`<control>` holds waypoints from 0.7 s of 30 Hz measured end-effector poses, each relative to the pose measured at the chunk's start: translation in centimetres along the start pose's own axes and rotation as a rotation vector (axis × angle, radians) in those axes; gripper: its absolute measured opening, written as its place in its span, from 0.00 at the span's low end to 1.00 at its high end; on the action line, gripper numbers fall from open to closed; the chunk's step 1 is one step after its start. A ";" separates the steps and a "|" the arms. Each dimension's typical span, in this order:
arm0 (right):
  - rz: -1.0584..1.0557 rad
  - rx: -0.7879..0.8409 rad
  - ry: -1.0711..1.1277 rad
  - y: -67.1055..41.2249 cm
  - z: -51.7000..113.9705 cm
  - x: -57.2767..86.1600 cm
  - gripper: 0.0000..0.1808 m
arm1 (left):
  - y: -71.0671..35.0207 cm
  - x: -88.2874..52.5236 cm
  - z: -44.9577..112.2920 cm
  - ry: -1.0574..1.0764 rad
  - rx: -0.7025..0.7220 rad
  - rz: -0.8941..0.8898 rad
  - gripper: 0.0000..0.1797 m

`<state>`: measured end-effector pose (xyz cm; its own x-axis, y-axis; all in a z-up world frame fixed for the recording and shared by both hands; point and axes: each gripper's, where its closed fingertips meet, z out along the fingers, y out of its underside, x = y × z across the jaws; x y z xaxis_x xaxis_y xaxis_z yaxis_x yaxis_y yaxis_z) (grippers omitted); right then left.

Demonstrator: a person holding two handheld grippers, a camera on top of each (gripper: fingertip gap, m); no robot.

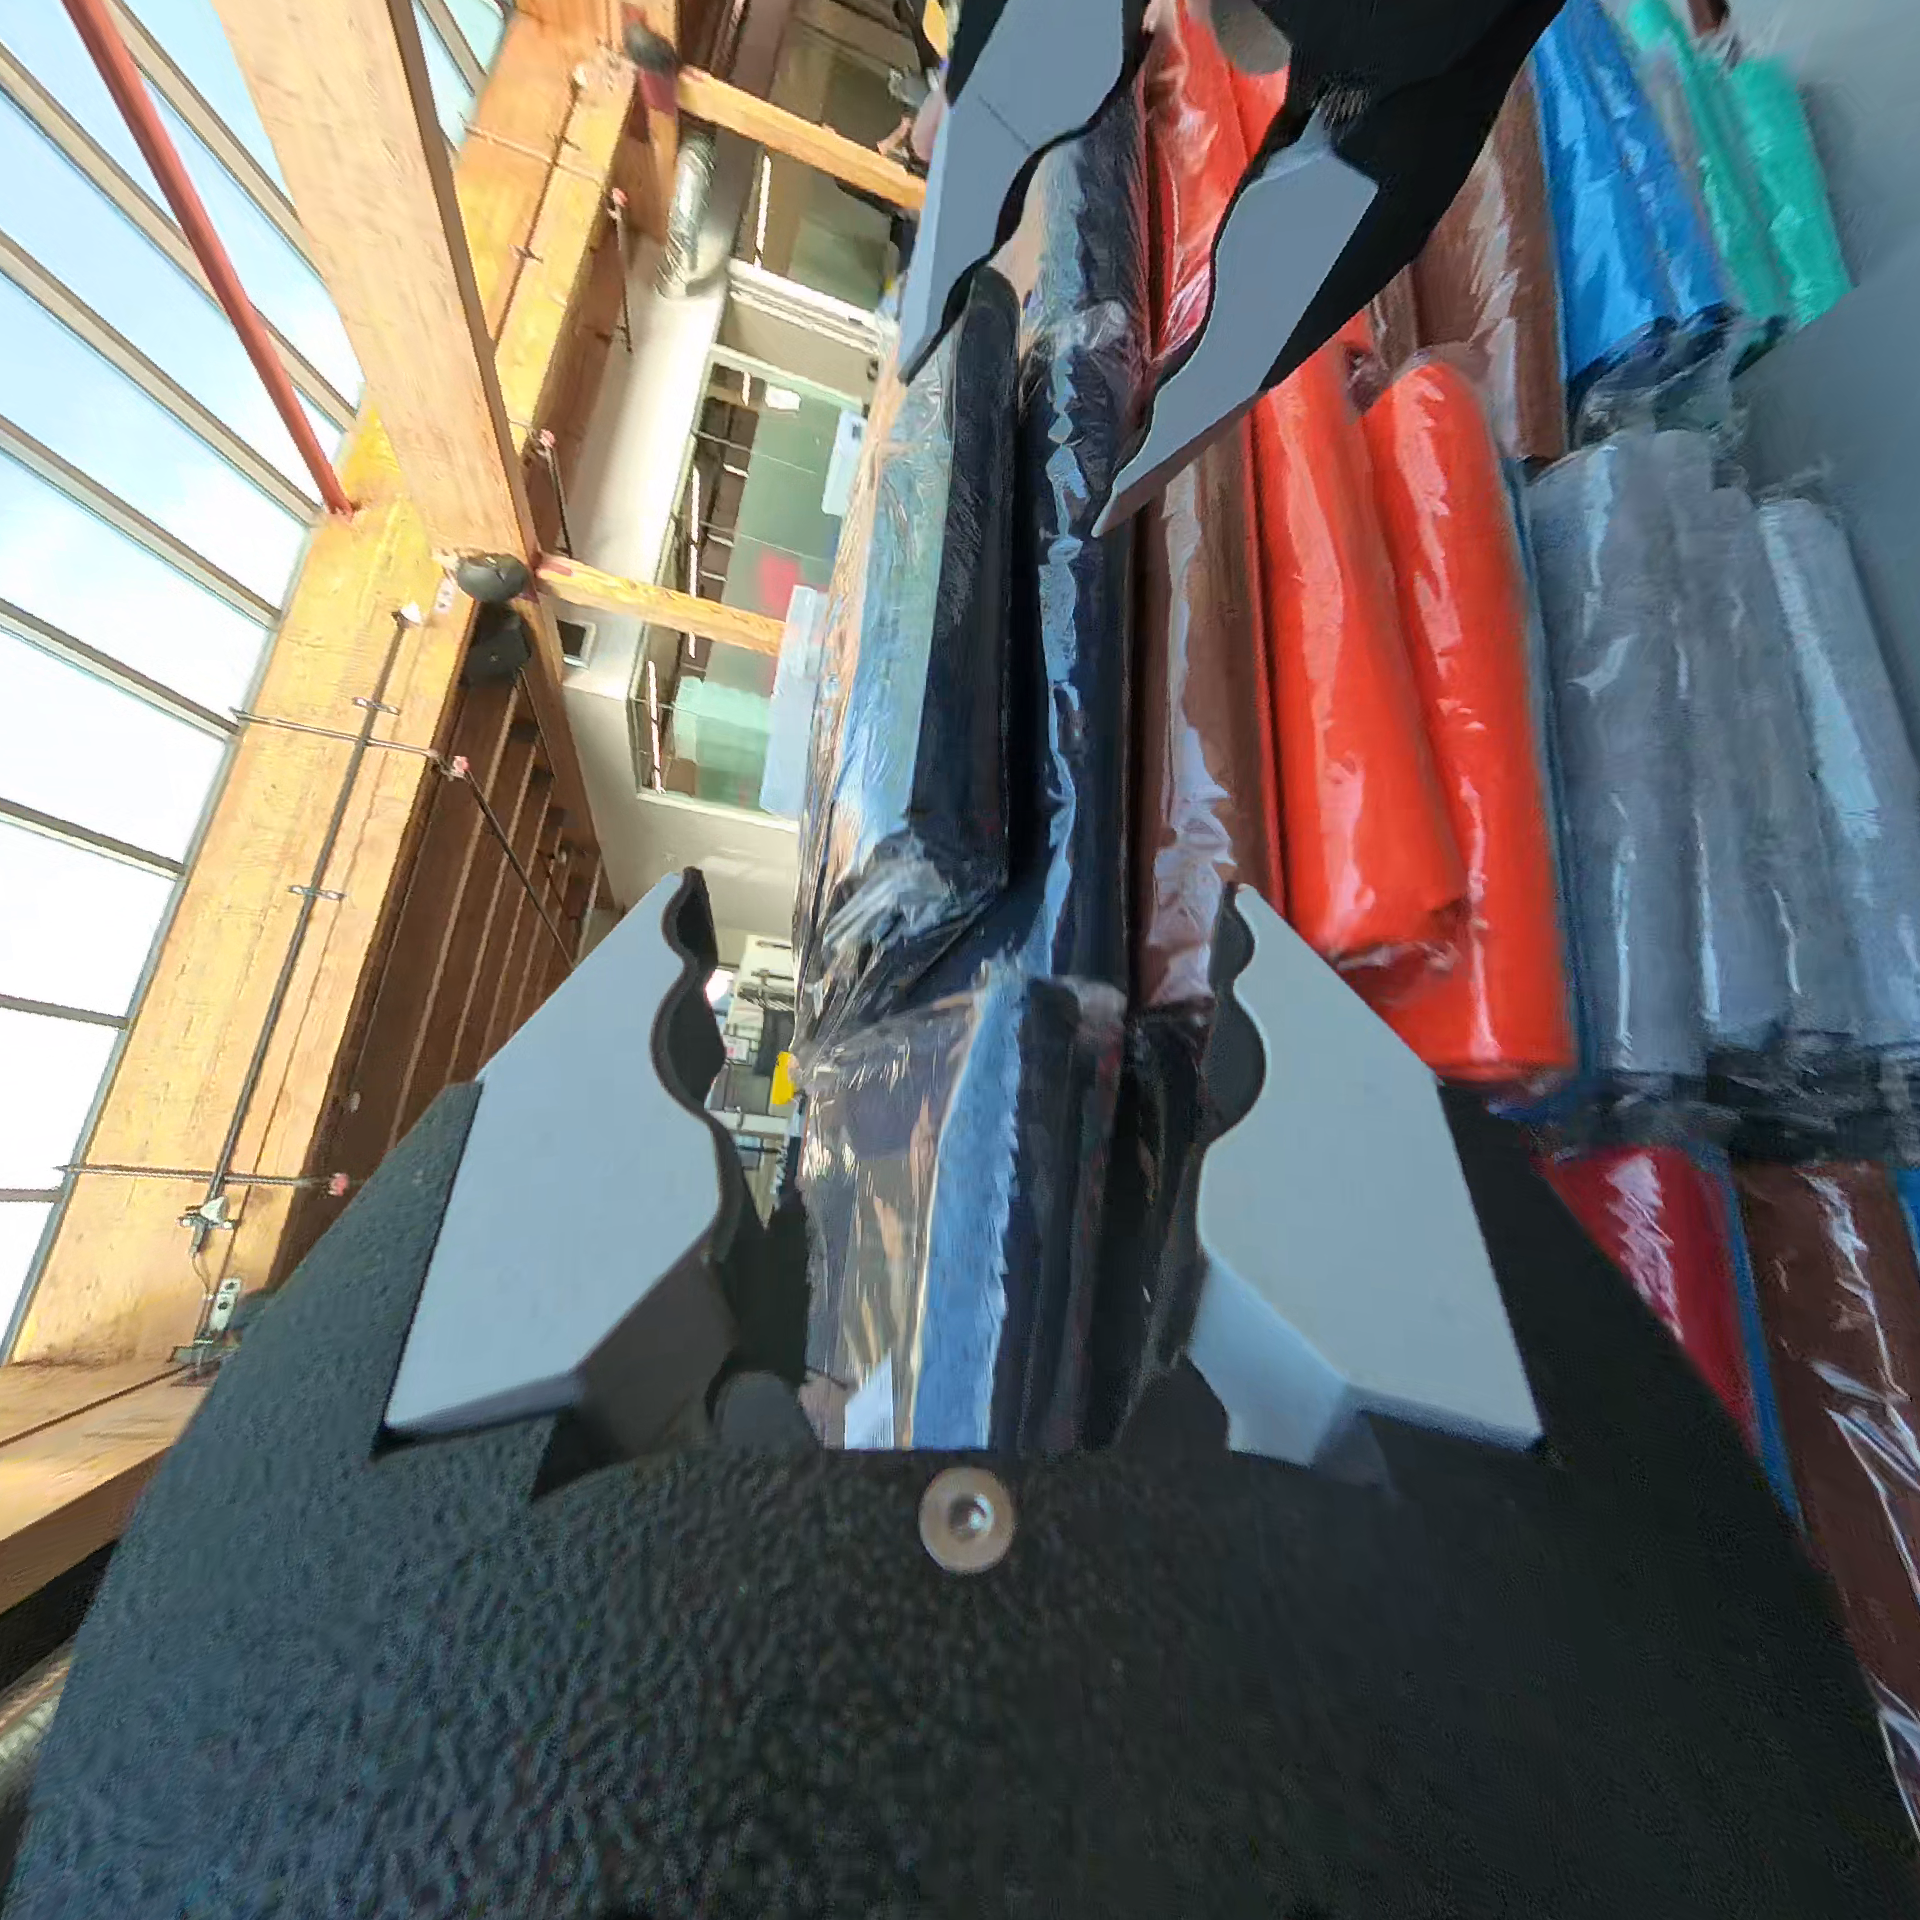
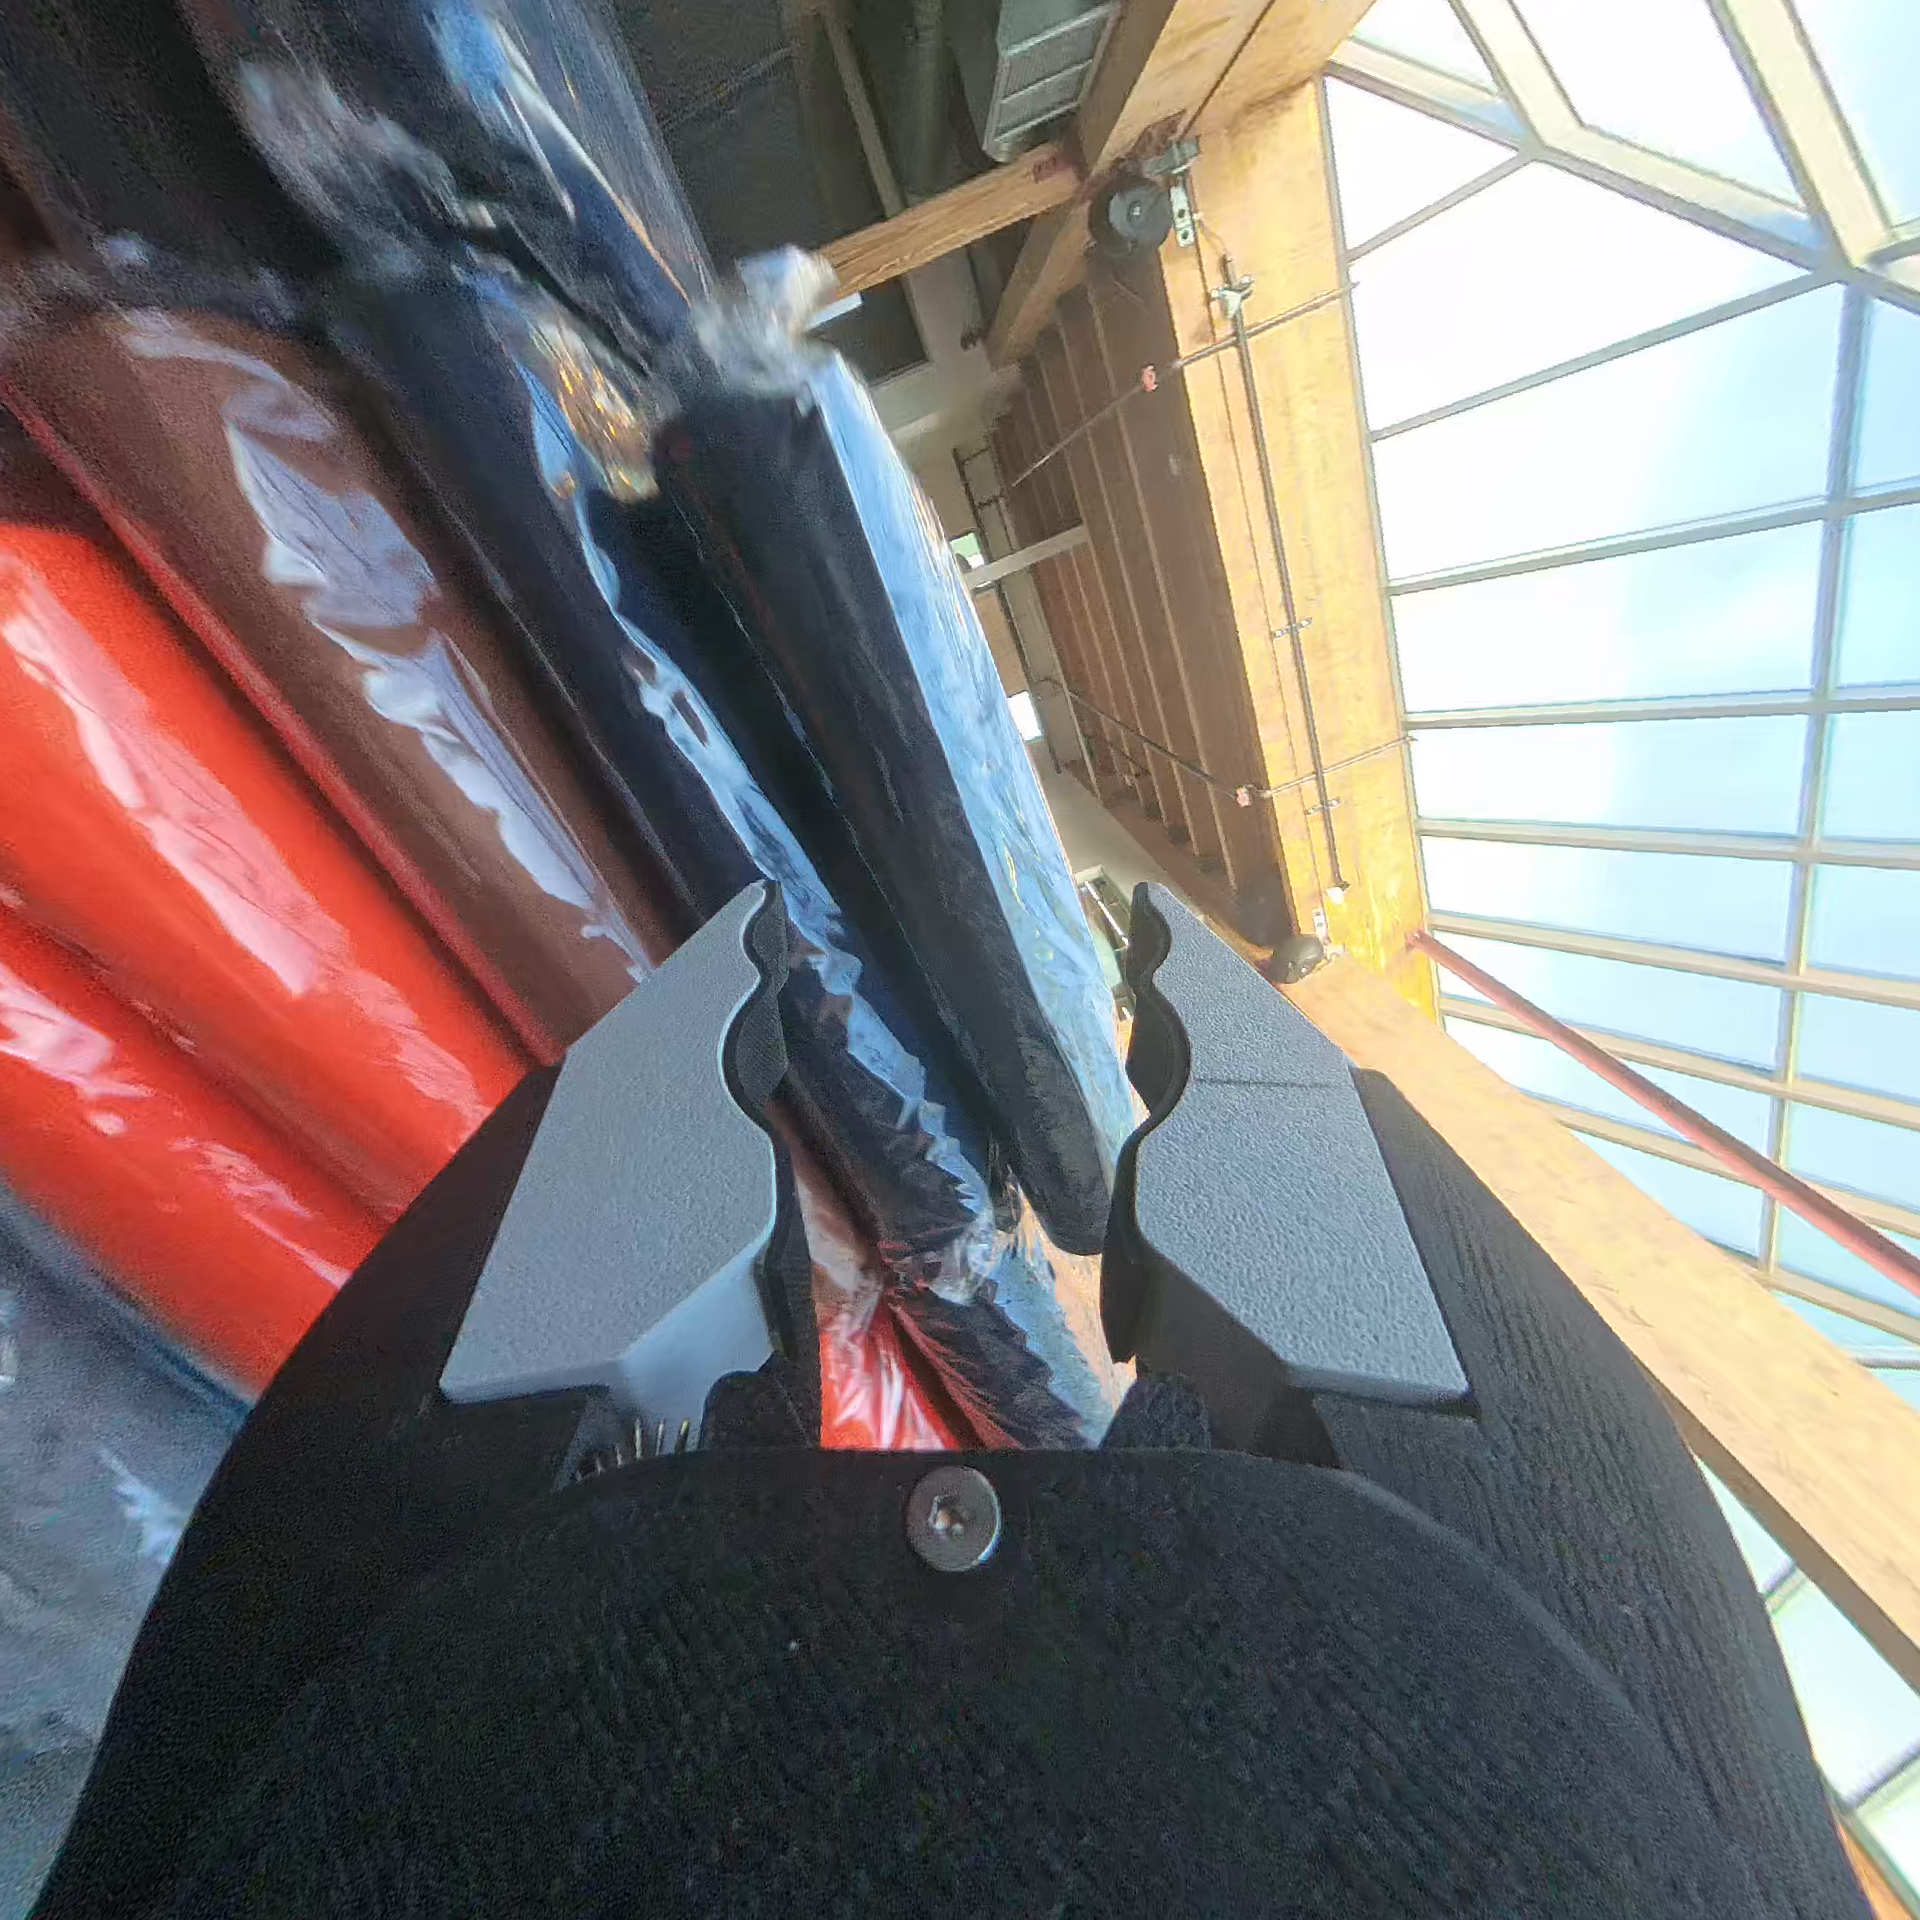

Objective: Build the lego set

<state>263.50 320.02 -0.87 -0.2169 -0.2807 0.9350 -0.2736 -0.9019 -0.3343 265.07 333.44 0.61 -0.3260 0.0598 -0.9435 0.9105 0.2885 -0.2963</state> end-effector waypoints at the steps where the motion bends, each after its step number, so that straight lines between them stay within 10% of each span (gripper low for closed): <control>1: -0.019 0.000 -0.018 1.5 1.0 0.6 0.36 | -0.2 -0.3 3.1 0.029 -0.039 -0.006 0.54; 21: -0.287 0.152 -0.274 5.8 7.1 2.0 0.37 | 1.7 -2.5 16.3 -0.134 -0.440 0.241 0.25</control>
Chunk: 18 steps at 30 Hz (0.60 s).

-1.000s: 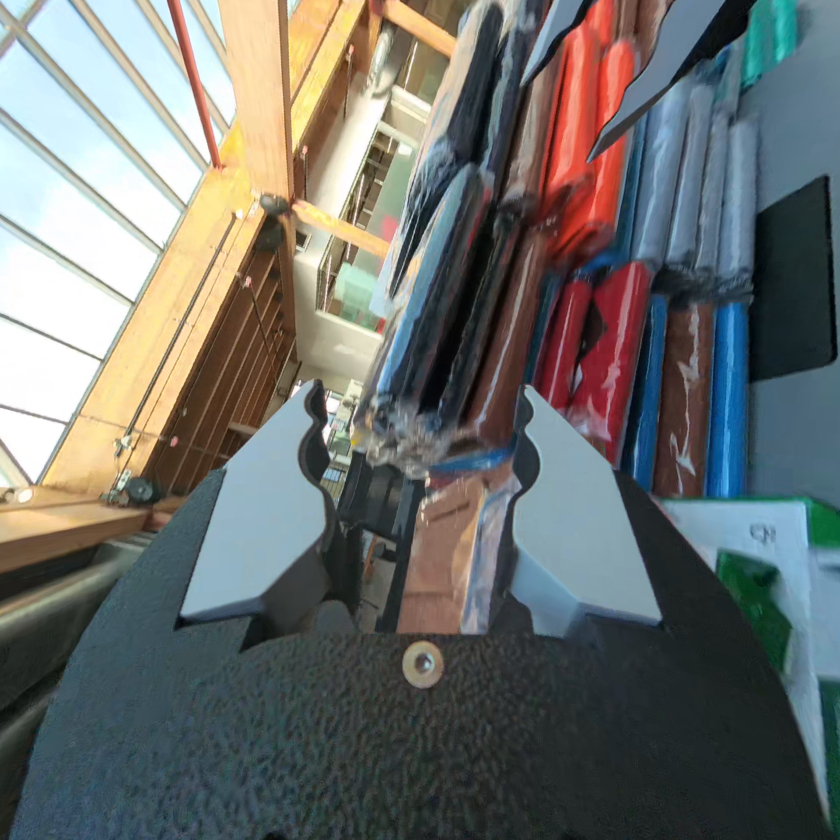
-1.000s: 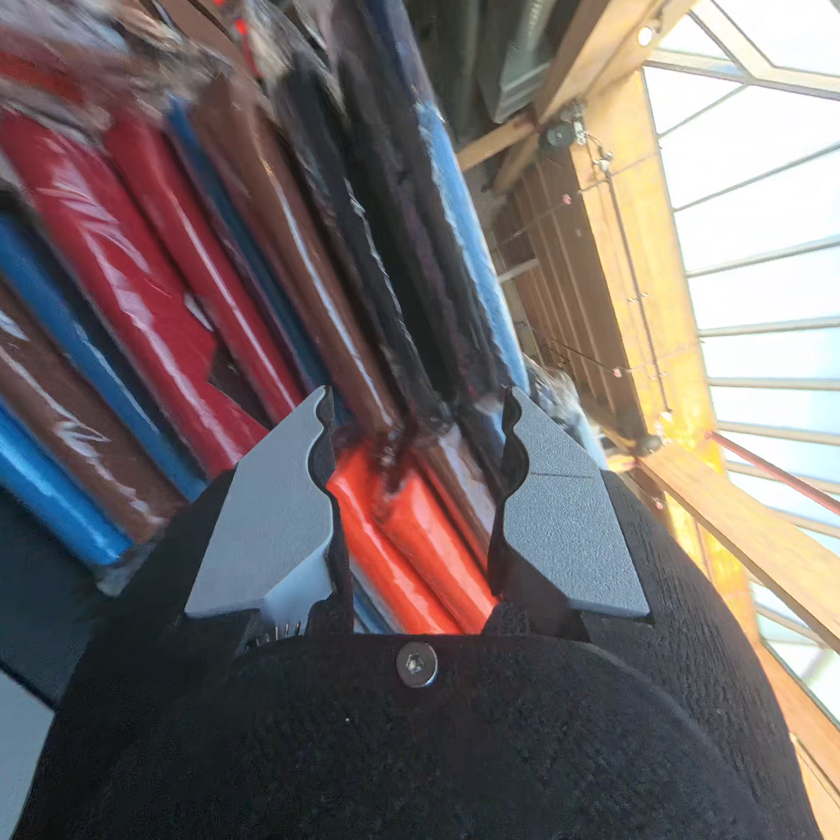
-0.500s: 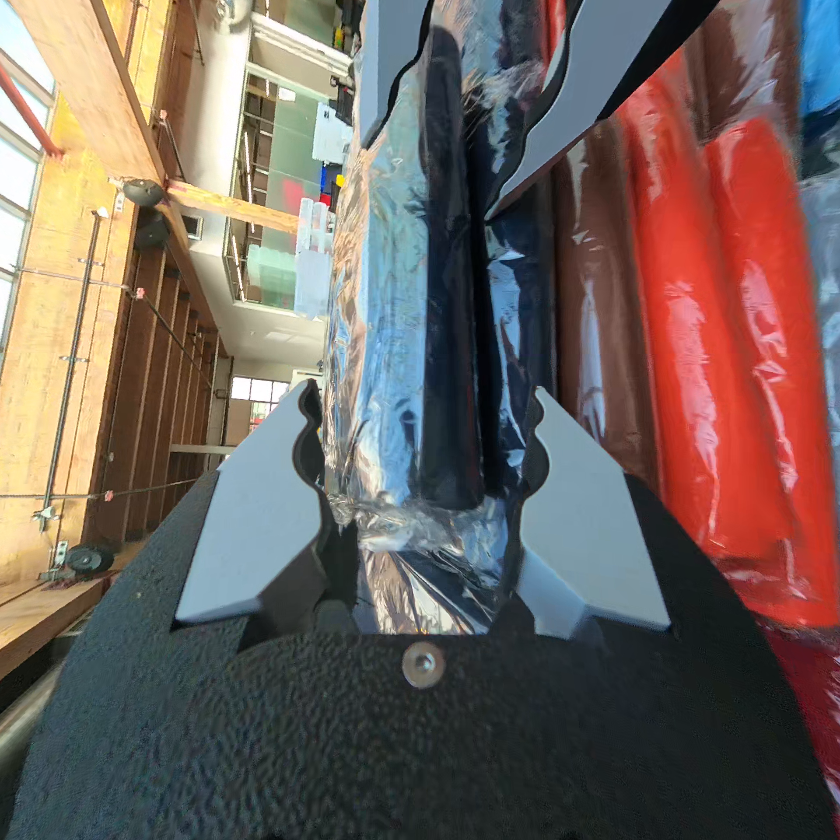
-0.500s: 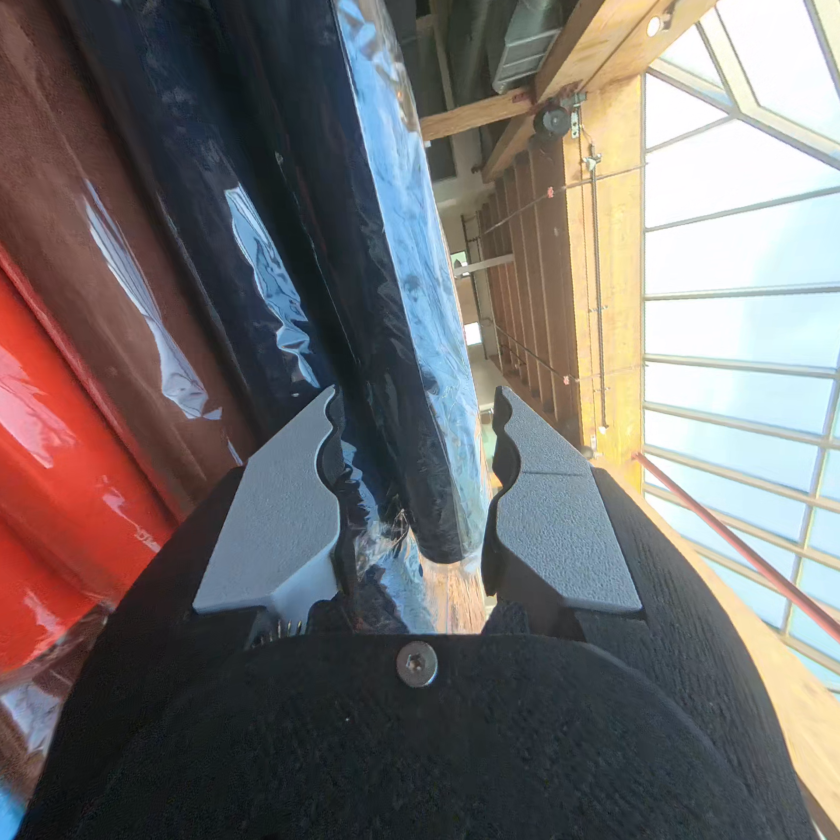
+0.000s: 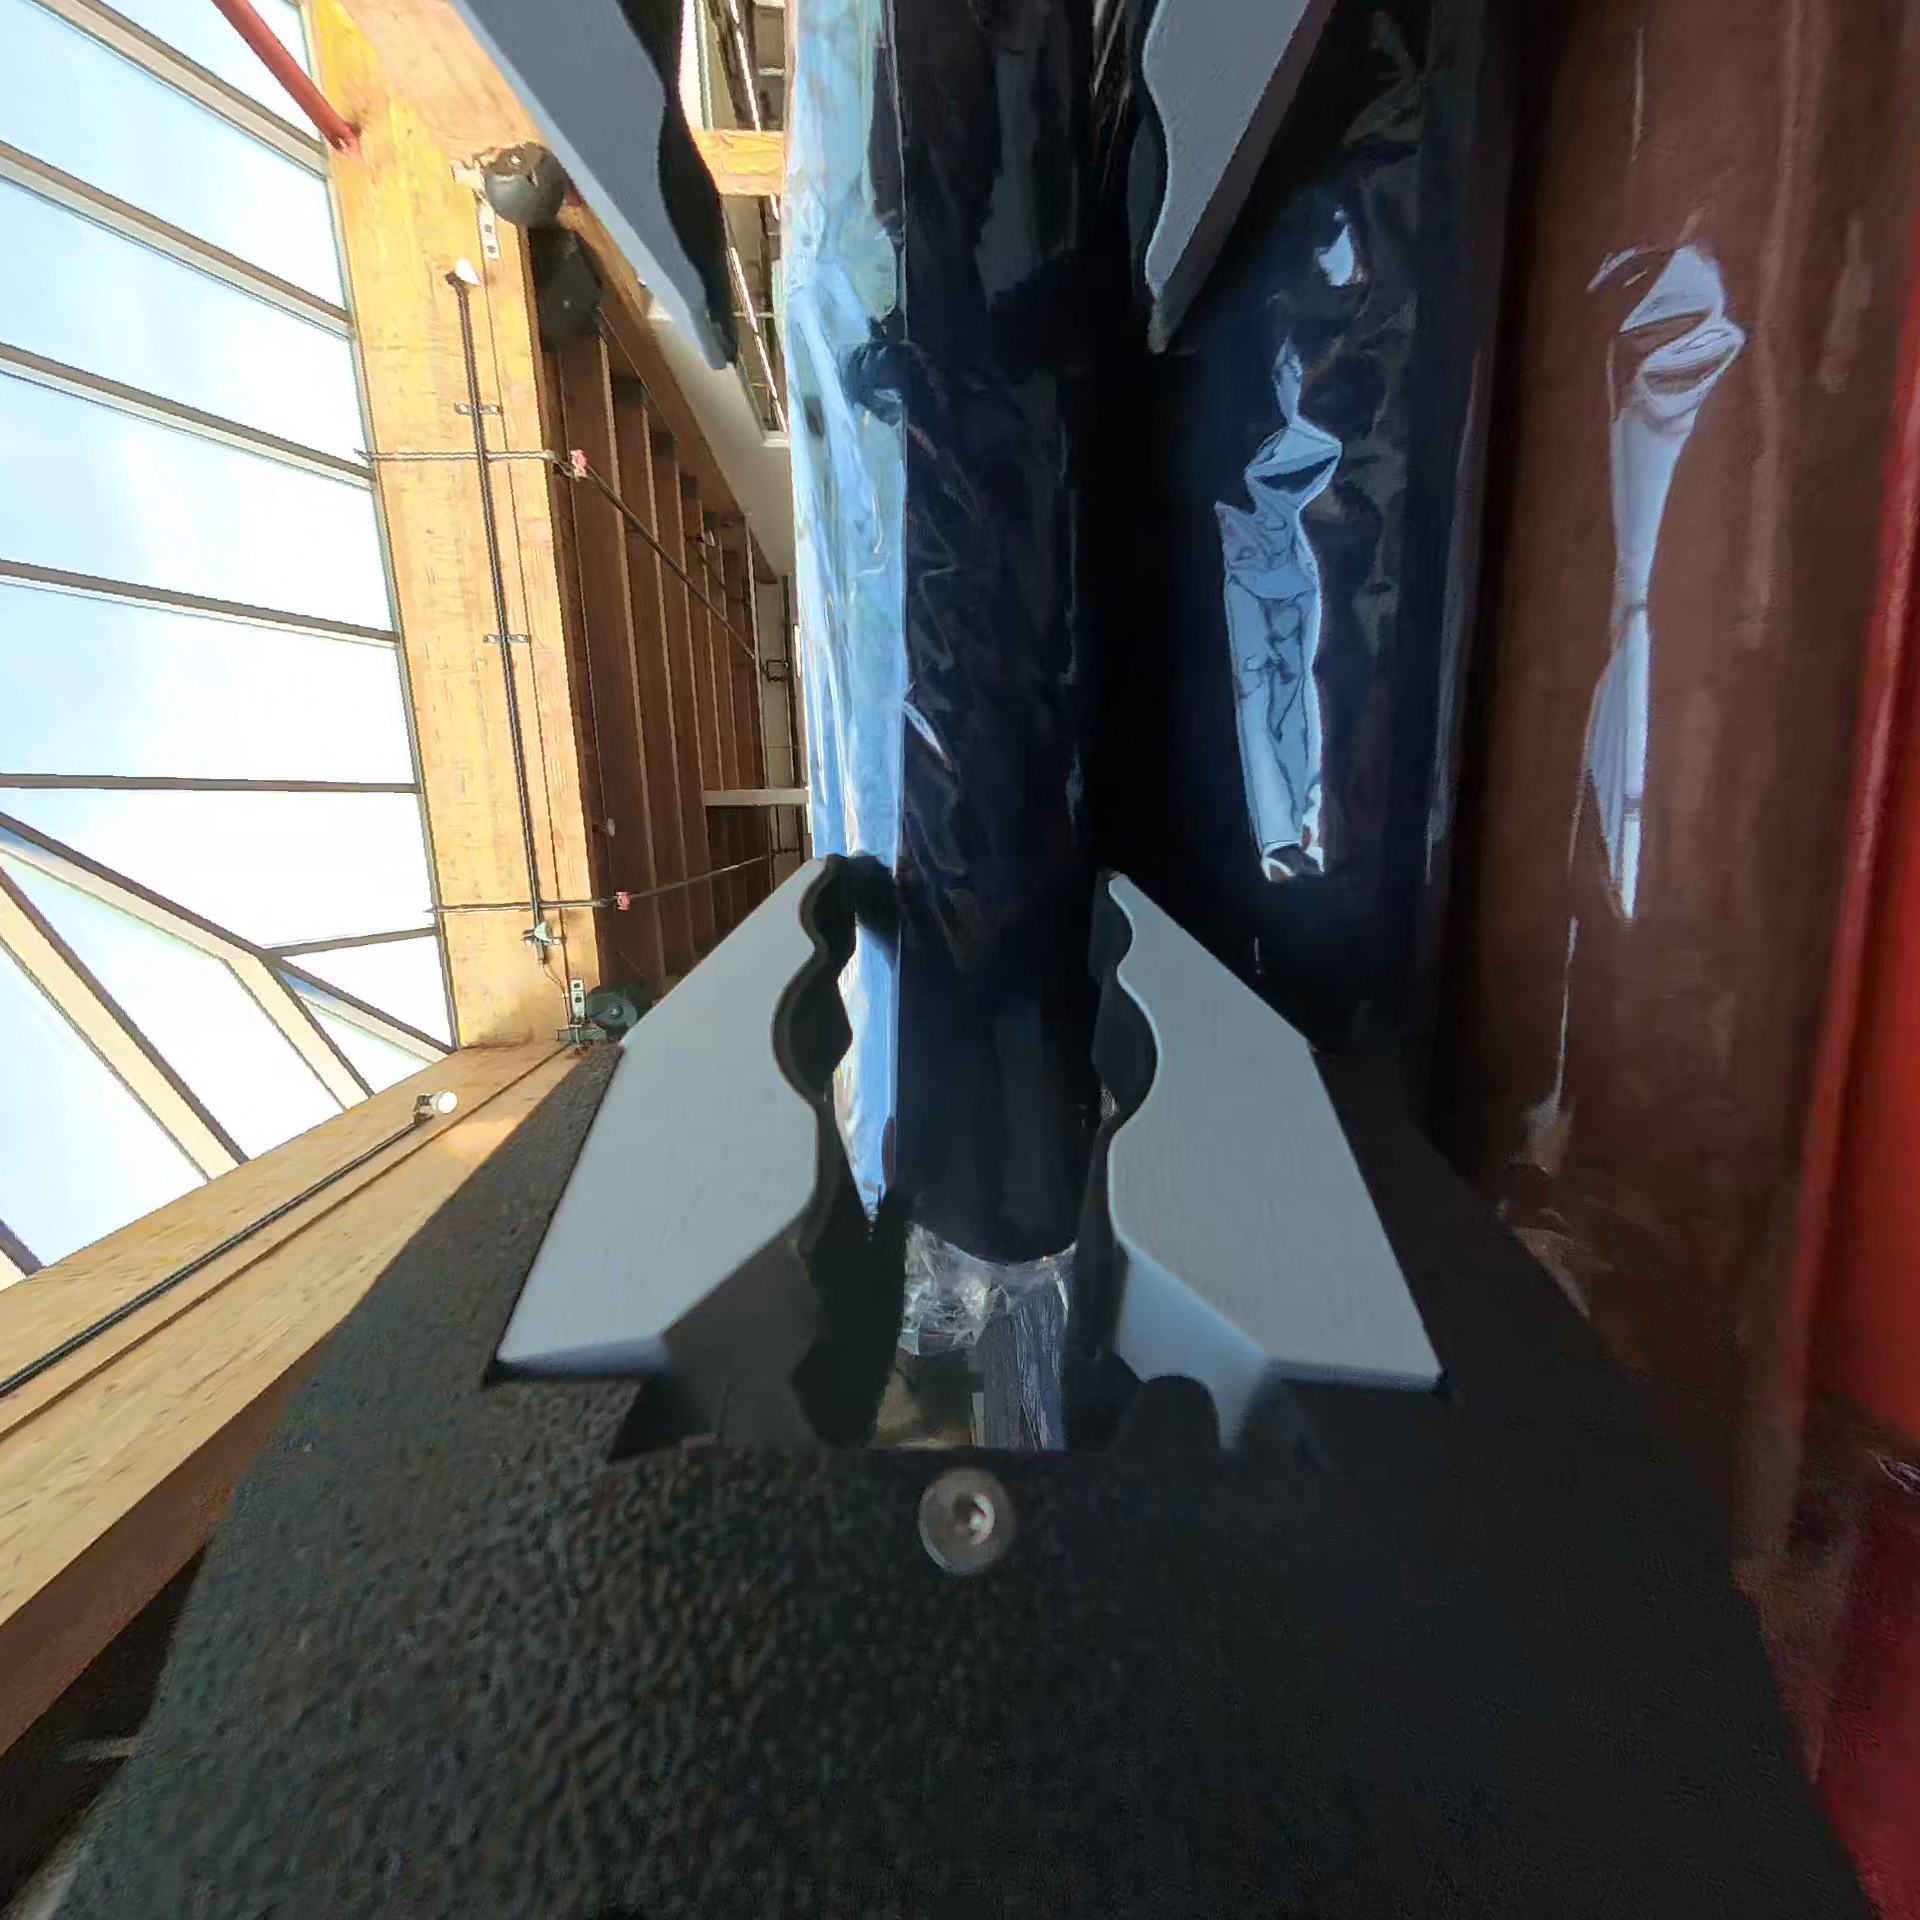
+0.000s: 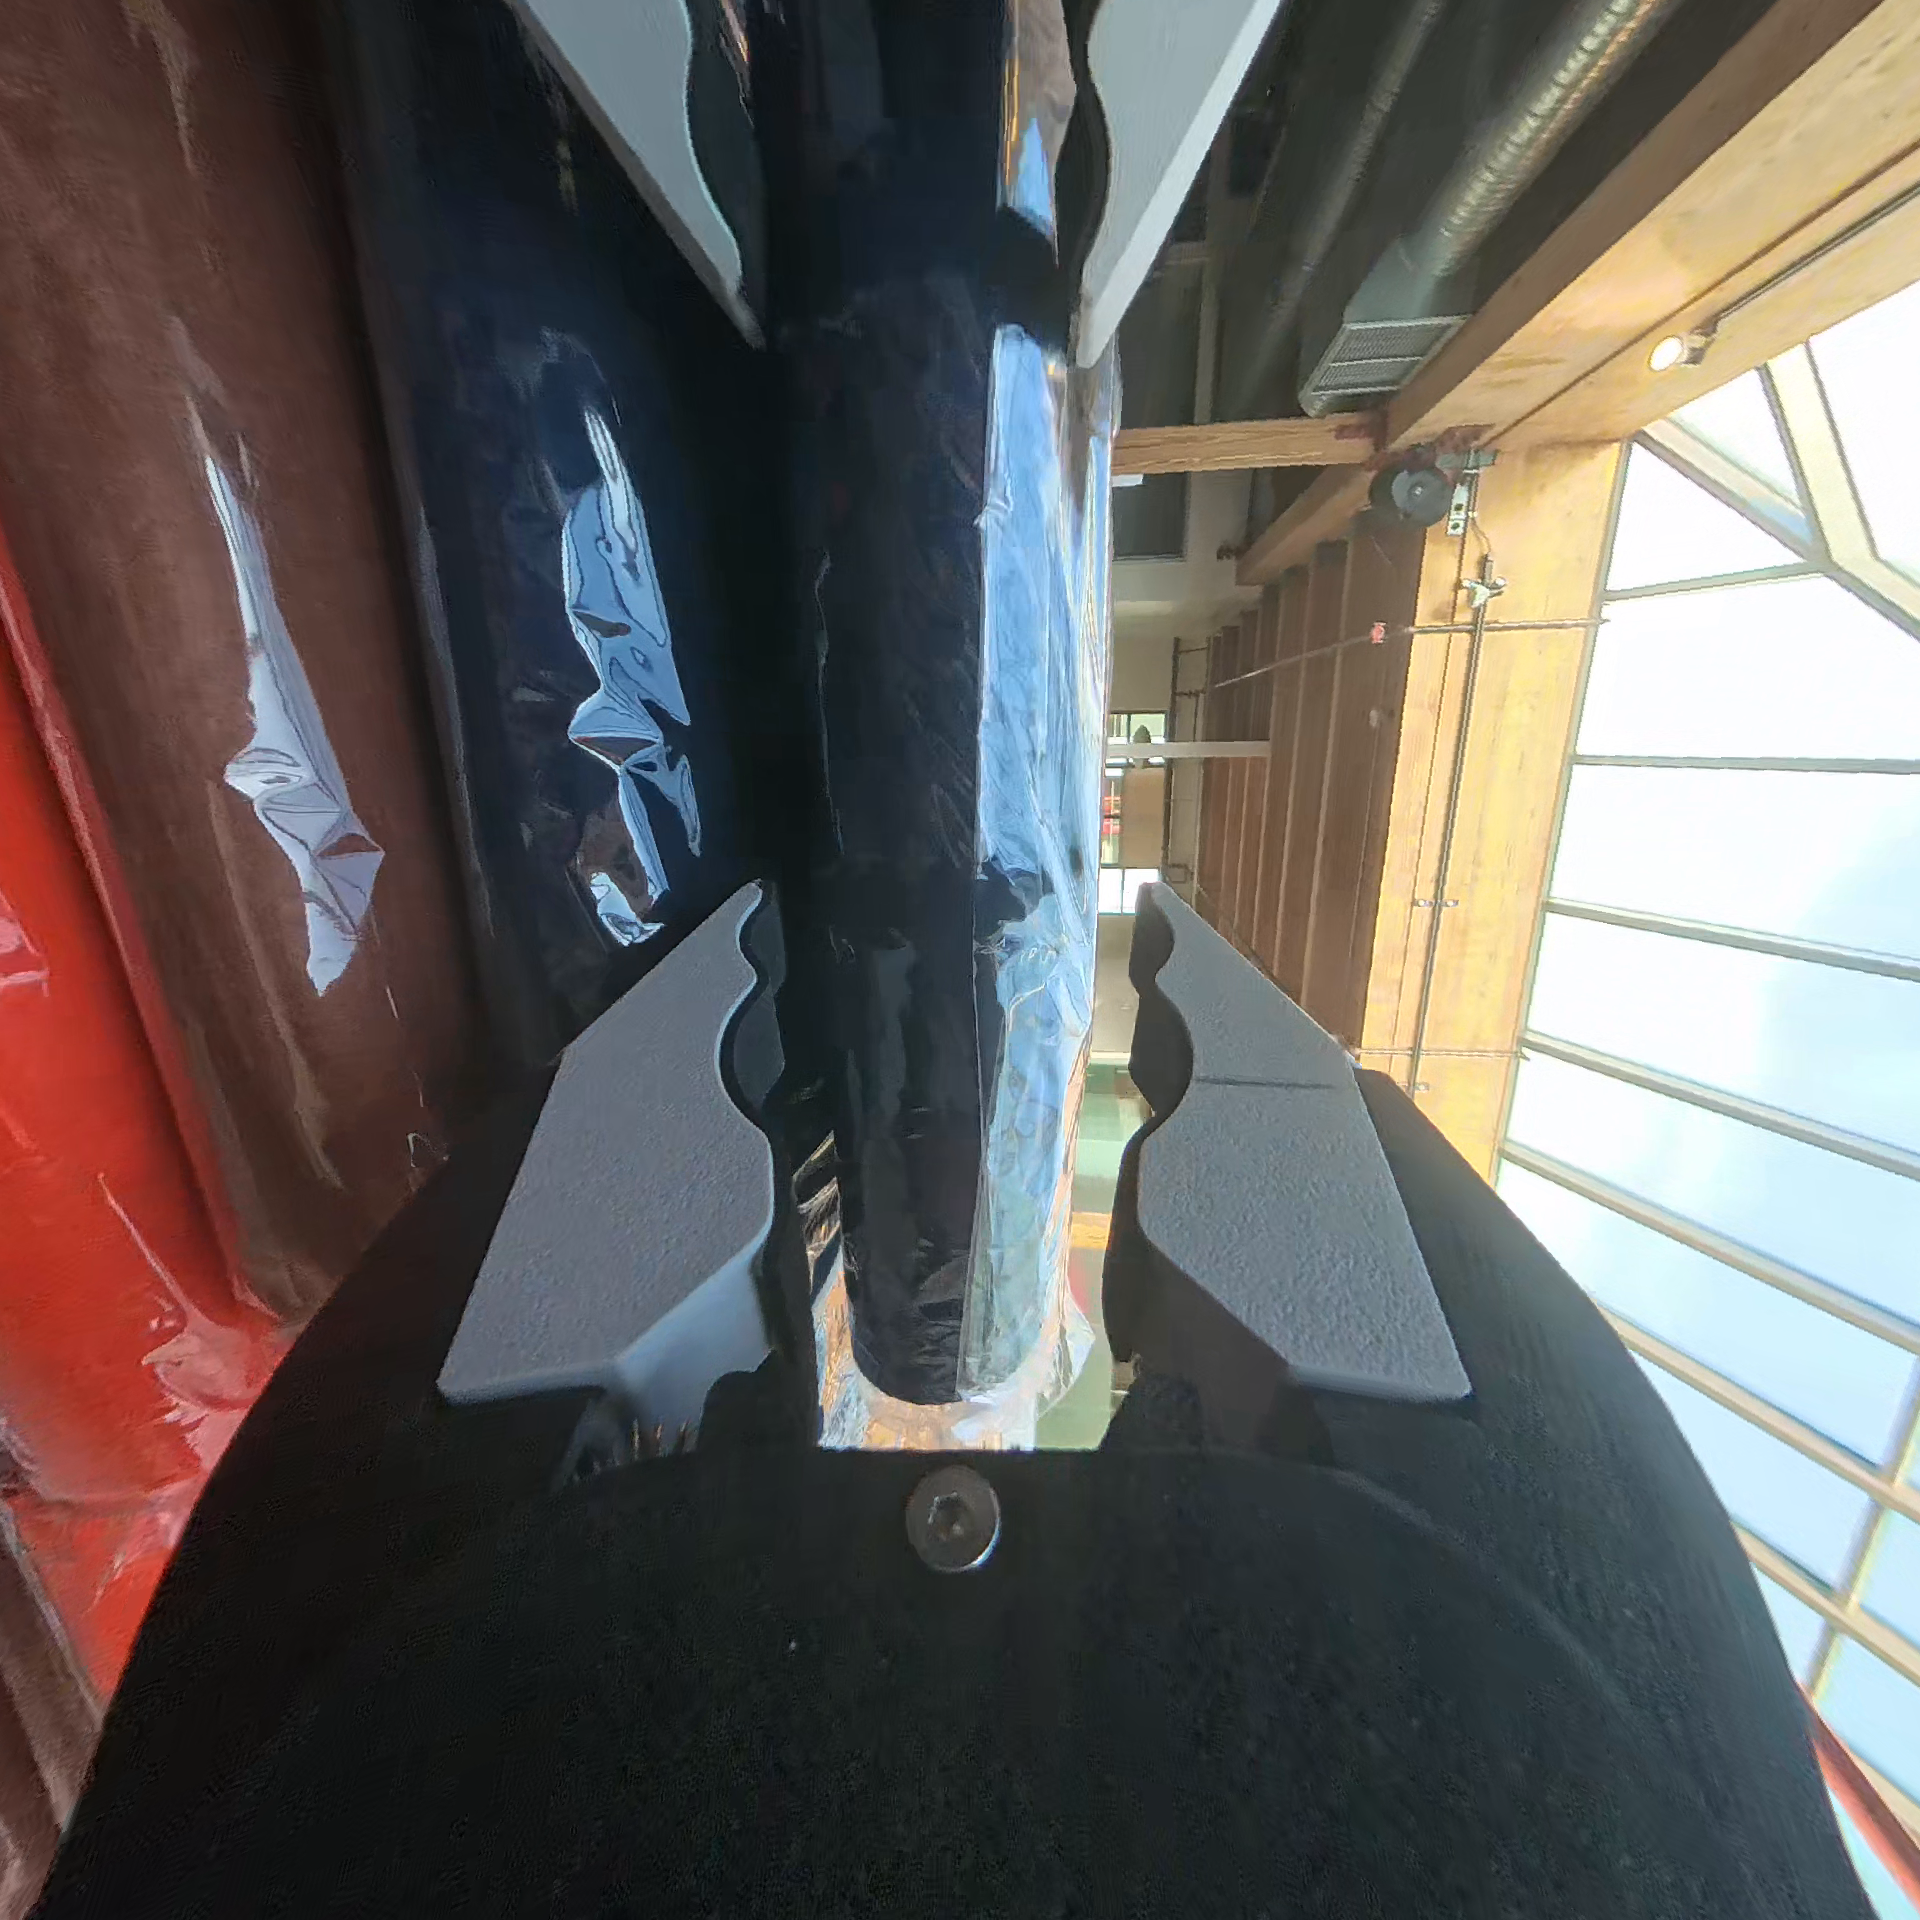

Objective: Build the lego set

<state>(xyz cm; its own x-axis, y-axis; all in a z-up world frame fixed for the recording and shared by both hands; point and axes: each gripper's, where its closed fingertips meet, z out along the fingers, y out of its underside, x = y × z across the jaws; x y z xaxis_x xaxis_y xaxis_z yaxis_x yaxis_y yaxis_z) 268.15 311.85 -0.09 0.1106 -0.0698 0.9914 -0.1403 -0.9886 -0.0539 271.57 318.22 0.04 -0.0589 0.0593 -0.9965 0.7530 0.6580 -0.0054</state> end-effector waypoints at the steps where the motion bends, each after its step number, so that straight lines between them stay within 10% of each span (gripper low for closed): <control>1: -0.012 -0.007 0.002 0.2 0.1 0.1 0.38 | -0.2 -0.2 -0.4 -0.010 0.031 -0.010 0.24; 10: -0.149 -0.132 0.134 1.4 -0.3 2.4 0.33 | -1.0 -1.7 -6.1 -0.144 0.261 0.023 0.24; 14: -0.174 -0.176 0.216 -0.1 -1.5 2.4 0.26 | 3.1 -2.0 -4.9 -0.154 -0.011 0.006 0.74; 18: -0.148 -0.234 0.298 -2.4 -3.8 2.6 0.25 | 3.0 -1.9 -6.1 -0.257 0.014 0.190 0.38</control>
